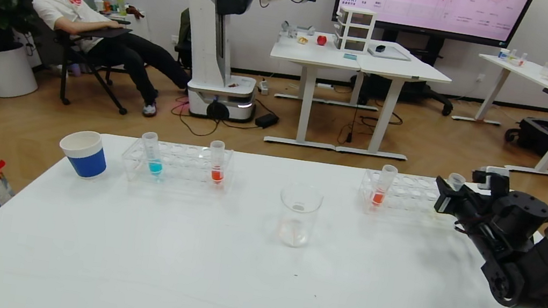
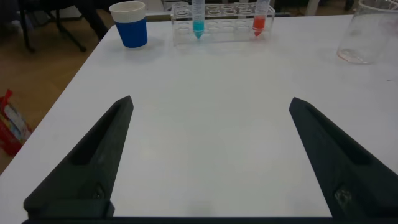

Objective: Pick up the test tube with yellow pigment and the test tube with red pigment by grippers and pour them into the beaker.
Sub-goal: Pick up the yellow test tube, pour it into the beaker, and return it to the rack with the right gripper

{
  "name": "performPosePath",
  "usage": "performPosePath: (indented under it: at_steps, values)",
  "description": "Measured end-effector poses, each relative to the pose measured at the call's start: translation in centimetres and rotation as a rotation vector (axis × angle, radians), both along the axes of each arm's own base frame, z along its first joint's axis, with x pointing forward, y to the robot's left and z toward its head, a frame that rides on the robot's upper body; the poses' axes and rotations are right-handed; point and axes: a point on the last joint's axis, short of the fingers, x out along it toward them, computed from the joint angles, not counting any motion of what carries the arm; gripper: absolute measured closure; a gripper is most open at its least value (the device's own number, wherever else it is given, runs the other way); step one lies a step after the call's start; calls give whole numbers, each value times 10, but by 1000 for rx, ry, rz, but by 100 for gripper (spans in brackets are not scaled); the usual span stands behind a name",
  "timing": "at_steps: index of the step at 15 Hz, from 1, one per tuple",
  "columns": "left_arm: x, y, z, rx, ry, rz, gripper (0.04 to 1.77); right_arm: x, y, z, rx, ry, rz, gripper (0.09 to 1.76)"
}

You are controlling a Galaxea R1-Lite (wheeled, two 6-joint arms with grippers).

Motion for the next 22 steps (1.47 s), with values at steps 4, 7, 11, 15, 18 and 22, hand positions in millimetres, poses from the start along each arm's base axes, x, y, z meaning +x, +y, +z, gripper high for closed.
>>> performPosePath:
  at_steps: [4, 7, 11, 15, 18, 22]
  values:
    - [0, 0, 0, 0, 0, 0, 6, -1, 1, 6, -1, -10, -1, 134]
    - [0, 0, 0, 0, 0, 0, 6, -1, 1, 23, -4, -34, -1, 134]
    - [0, 0, 0, 0, 0, 0, 6, -1, 7, 63, -2, -8, 13, 134]
    - [0, 0, 0, 0, 0, 0, 6, -3, 8, 89, -7, -58, 18, 134]
    - [0, 0, 0, 0, 0, 0, 6, -1, 22, 98, -20, -85, 59, 134]
    - [0, 0, 0, 0, 0, 0, 6, 1, 67, 110, -193, -153, 319, 134]
